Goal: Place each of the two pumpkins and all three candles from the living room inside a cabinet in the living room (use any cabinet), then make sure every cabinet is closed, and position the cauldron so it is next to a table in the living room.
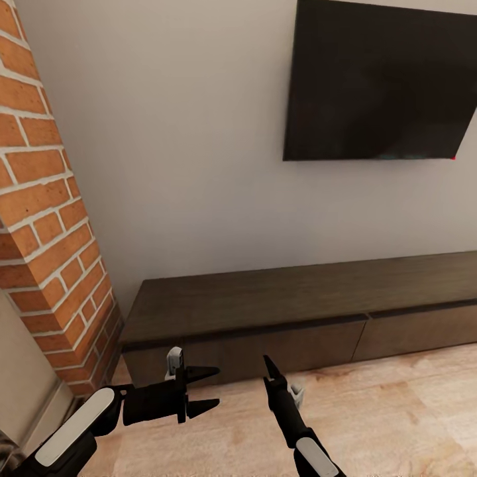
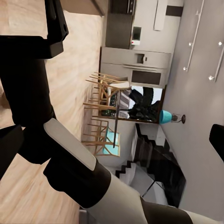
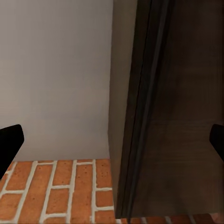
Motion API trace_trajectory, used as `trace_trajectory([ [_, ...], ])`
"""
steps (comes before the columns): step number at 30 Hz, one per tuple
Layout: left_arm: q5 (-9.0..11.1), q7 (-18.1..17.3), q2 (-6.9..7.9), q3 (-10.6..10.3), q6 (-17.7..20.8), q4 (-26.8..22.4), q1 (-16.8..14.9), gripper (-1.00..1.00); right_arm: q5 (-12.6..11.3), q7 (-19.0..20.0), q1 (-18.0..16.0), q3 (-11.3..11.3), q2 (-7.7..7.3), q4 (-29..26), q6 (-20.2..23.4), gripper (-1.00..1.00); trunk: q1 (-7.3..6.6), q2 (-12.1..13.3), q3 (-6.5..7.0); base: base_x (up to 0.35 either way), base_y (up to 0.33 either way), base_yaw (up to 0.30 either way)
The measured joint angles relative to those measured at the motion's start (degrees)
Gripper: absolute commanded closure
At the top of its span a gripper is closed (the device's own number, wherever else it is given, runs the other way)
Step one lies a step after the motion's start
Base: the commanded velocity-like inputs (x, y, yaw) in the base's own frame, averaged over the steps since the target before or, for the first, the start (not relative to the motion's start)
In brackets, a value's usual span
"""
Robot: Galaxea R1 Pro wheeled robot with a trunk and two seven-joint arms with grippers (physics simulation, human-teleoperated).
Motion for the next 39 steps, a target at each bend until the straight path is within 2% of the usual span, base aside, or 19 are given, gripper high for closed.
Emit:
trace_trajectory([
  [12,0.0,0.0,0.00,0.0,0.0,0.0,0.0,-1.00,0.0,0.0,0.0,0.0,-0.16,0.0,0.0,-1.00,2.64,-4.8,-2.15,0.000,0.000,0.000],
  [21,0.0,0.0,0.00,0.0,0.0,0.0,0.0,-1.00,0.0,0.1,0.0,0.0,-0.17,0.0,-0.1,-1.00,2.88,-4.9,-4.15,0.000,0.000,0.000],
  [30,0.0,0.0,0.07,0.0,0.0,-0.3,0.0,-1.00,0.0,0.1,0.0,0.0,-0.17,0.0,-0.1,-1.00,2.87,-4.9,-4.15,0.004,0.000,0.000],
  [39,0.0,0.0,0.03,0.0,0.0,-0.4,0.0,-1.00,0.0,0.1,0.0,0.0,-0.16,0.0,-0.1,-1.00,2.86,-5.0,-4.15,0.129,0.000,0.000],
])
